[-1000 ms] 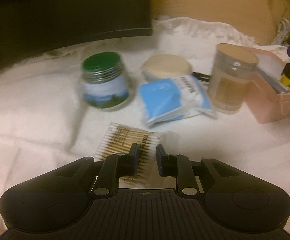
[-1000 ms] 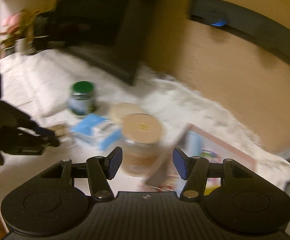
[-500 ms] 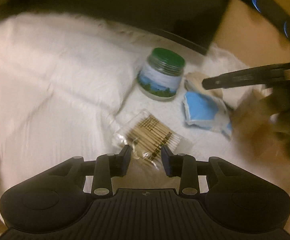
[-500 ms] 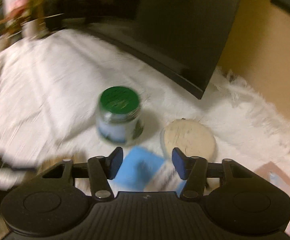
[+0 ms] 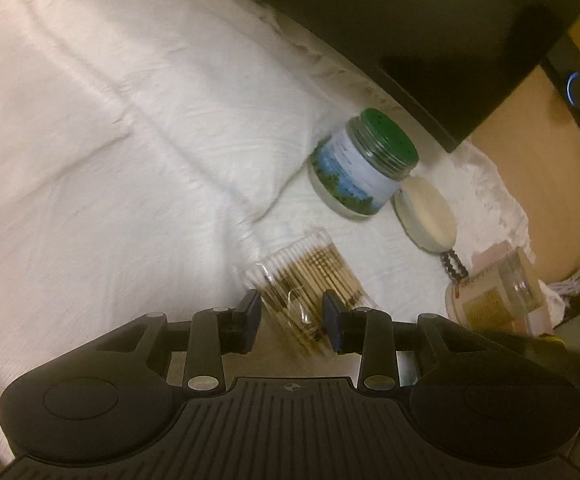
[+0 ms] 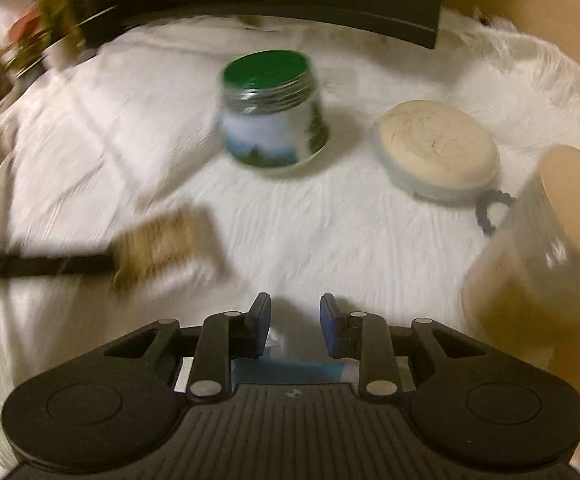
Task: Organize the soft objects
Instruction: 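Grasp the cotton swab pack with the left tool, then grasp the blue wet-cotton pack with the right tool while the left lifts the swabs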
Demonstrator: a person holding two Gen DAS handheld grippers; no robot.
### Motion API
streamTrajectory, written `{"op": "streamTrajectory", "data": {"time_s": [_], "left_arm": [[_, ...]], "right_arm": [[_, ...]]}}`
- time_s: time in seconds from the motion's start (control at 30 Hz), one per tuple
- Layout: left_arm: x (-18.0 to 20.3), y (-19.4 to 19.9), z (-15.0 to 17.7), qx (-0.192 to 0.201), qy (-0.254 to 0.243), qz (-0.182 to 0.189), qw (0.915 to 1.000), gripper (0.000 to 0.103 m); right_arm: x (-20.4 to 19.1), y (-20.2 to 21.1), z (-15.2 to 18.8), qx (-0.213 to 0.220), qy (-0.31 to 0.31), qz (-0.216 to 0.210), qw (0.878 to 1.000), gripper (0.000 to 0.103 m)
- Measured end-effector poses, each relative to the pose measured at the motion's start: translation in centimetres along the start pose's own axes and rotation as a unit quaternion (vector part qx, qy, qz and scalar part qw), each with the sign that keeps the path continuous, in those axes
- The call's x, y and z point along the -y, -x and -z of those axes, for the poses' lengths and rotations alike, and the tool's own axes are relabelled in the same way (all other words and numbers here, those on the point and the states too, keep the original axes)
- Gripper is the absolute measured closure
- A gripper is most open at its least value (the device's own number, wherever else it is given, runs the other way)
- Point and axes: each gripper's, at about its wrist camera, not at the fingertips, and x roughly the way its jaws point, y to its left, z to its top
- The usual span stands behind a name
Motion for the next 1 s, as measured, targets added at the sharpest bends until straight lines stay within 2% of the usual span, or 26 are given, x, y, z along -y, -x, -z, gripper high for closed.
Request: {"op": "streamTrajectory", "data": {"time_s": [0.17,0.27,0.4,0.47,0.53,0.57,0.6,0.63,0.67,0.77,0.83,0.9,0.93,1.0], "left_arm": [[2.4,-3.8,-2.7,-0.012,-0.065,-0.010,0.9977,0.064],[4.7,-4.1,-3.8,0.007,-0.119,-0.027,0.9925,0.065],[8.1,-2.5,-2.5,0.031,-0.203,-0.050,0.9773,0.064],[9.5,-3.0,-1.1,0.017,-0.243,-0.058,0.9681,0.064],[10.8,-4.5,0.5,-0.004,-0.287,-0.083,0.9544,0.064],[11.2,-5.2,1.2,-0.012,-0.302,-0.097,0.9482,0.060],[11.7,-5.4,1.8,0.000,-0.319,-0.104,0.9420,0.058],[12.2,-5.8,2.1,-0.003,-0.327,-0.107,0.9390,0.049],[12.4,-6.0,2.3,-0.005,-0.331,-0.104,0.9379,0.039],[12.4,-6.4,1.9,-0.016,-0.313,-0.078,0.9465,0.018],[12.3,-6.7,1.5,-0.022,-0.299,-0.059,0.9520,0.014],[11.8,-6.4,0.8,-0.024,-0.286,-0.047,0.9569,0.015],[11.4,-5.9,0.5,-0.016,-0.275,-0.047,0.9602,0.021],[10.8,-5.0,-0.1,0.009,-0.266,-0.075,0.9611,0.024]], "right_arm": [[-0.8,2.8,2.6,0.018,0.043,0.006,0.999,0.073],[-0.4,4.7,3.3,0.035,0.048,0.010,0.998,0.064],[0.0,7.3,4.5,0.065,0.069,0.040,0.995,0.051],[0.6,8.0,5.4,0.073,0.072,0.057,0.993,0.050],[1.1,8.5,6.1,0.076,0.066,0.064,0.993,0.049],[1.4,8.7,6.4,0.076,0.061,0.065,0.993,0.049],[1.7,8.9,6.7,0.078,0.055,0.066,0.993,0.049],[1.9,9.1,6.9,0.080,0.050,0.066,0.993,0.049],[2.0,9.2,7.0,0.081,0.048,0.067,0.993,0.049],[2.0,9.3,7.2,0.085,0.048,0.059,0.994,0.049],[1.9,9.3,7.0,0.090,0.050,0.050,0.993,0.049],[1.8,9.8,7.0,0.098,0.051,0.042,0.993,0.049],[1.8,10.1,7.0,0.109,0.051,0.032,0.992,0.049],[2.1,10.9,6.9,0.106,0.055,0.018,0.993,0.049]]}}
